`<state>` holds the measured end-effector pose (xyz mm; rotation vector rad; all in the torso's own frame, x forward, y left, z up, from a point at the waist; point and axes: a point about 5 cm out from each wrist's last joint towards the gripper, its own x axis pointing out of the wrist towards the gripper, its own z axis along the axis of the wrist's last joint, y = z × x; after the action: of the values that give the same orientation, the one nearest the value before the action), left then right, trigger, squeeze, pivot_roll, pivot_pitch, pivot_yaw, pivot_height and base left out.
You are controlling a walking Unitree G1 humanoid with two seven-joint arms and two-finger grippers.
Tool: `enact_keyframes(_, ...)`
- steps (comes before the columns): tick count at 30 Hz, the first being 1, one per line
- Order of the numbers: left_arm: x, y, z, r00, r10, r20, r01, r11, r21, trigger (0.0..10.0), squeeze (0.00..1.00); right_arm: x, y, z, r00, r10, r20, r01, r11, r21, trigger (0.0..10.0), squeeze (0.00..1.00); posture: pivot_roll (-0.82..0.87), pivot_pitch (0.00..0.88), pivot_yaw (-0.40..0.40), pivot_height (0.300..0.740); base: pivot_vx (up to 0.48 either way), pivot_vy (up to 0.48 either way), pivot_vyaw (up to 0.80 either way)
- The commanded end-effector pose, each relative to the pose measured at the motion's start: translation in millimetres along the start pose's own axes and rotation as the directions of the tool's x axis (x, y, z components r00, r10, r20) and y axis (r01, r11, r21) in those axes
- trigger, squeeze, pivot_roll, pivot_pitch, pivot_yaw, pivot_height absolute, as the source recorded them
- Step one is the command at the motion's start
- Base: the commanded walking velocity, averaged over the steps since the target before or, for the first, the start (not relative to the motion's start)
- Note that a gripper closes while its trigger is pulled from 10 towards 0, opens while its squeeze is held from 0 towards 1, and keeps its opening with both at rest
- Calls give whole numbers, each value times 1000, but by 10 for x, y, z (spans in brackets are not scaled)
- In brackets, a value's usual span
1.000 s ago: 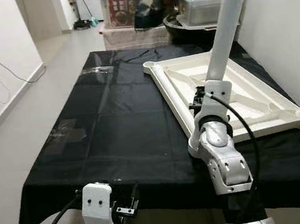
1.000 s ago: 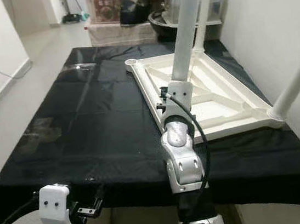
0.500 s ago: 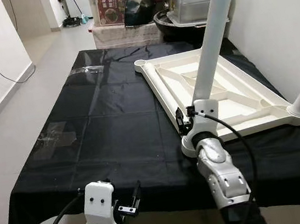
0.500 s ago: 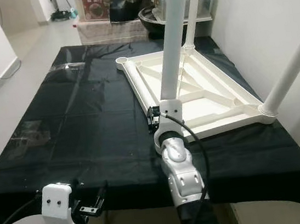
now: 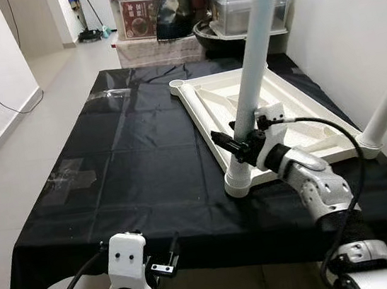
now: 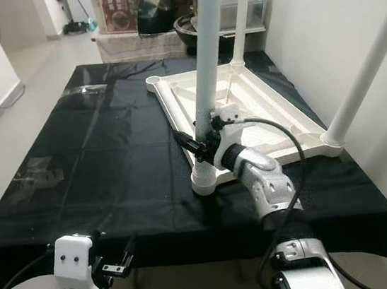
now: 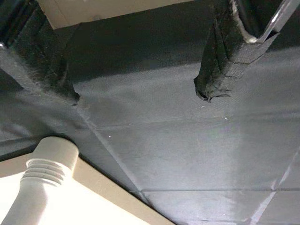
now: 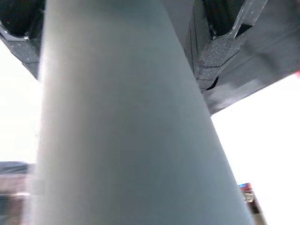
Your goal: Building children table
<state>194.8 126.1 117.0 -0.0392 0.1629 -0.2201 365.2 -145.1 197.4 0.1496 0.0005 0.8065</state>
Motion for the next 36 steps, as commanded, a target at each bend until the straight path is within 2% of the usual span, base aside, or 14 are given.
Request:
enact_keyframes(1,10,12,-39,1000,4,-9,-4,1000,10,10000,0,143,168,-24,967,250,-58,-249,968,15,10000,0,162,31,-56,740,0,0,0)
enact_keyframes(11,25,-4,-30,1000,-15,0,15,1000,20,10000,0,370,395,-11,836,523,-167,-534,845,-26,9216,0,186,27,-67,740,0,0,0)
enact_keyframes(12,28,-11,-30,1000,-22,1,22,1000,22,10000,0,402,419,-5,823,543,-166,-554,832,-22,0,0,189,25,-69,740,0,0,0)
enact_keyframes(19,40,-28,-30,999,-44,8,44,999,28,10000,0,433,398,-30,886,445,-132,-458,885,-88,0,0,184,20,-65,740,0,0,0)
enact_keyframes(21,55,-21,-36,999,-44,9,44,999,31,10000,0,399,230,-70,978,185,-94,-197,969,-147,0,0,171,10,-56,740,0,0,0)
enact_keyframes(24,66,-19,-44,999,-45,8,45,998,34,10000,0,335,120,-107,999,-8,-54,-1,987,-160,0,0,167,4,-53,740,0,0,0)
enact_keyframes(25,80,-10,-50,999,-47,8,47,998,38,10000,0,248,-2,-141,964,-266,-11,262,955,-142,0,0,154,0,-40,740,0,0,0)
enact_keyframes(26,80,-10,-50,999,-47,8,47,998,38,10000,0,248,-2,-141,964,-266,-11,262,955,-142,0,0,154,0,-40,740,0,0,0)
enact_keyframes(27,97,-2,-55,999,-50,8,50,998,43,10000,0,111,-93,-183,858,-514,18,511,849,-135,0,0,143,0,-34,740,0,0,0)
enact_keyframes(28,97,-2,-55,999,-50,8,50,998,43,10000,0,111,-93,-183,858,-514,18,511,849,-135,0,0,143,0,-34,740,0,0,0)
enact_keyframes(30,134,6,-60,998,-57,8,57,997,50,10000,0,-126,-135,-225,625,-779,47,778,618,-113,0,0,136,0,-25,740,0,0,0)
enact_keyframes(32,134,6,-60,998,-57,8,57,997,50,10000,0,-126,-135,-225,625,-779,47,778,618,-113,0,0,136,0,-25,740,0,0,0)
enact_keyframes(35,185,-23,-70,997,-71,12,70,996,57,10000,0,-184,141,-302,437,-899,37,900,437,-13,0,0,127,0,-24,740,0,0,0)
enact_keyframes(36,185,-23,-70,997,-71,12,70,996,57,10000,0,-184,141,-302,437,-899,37,900,437,-13,0,0,127,0,-24,740,0,0,0)
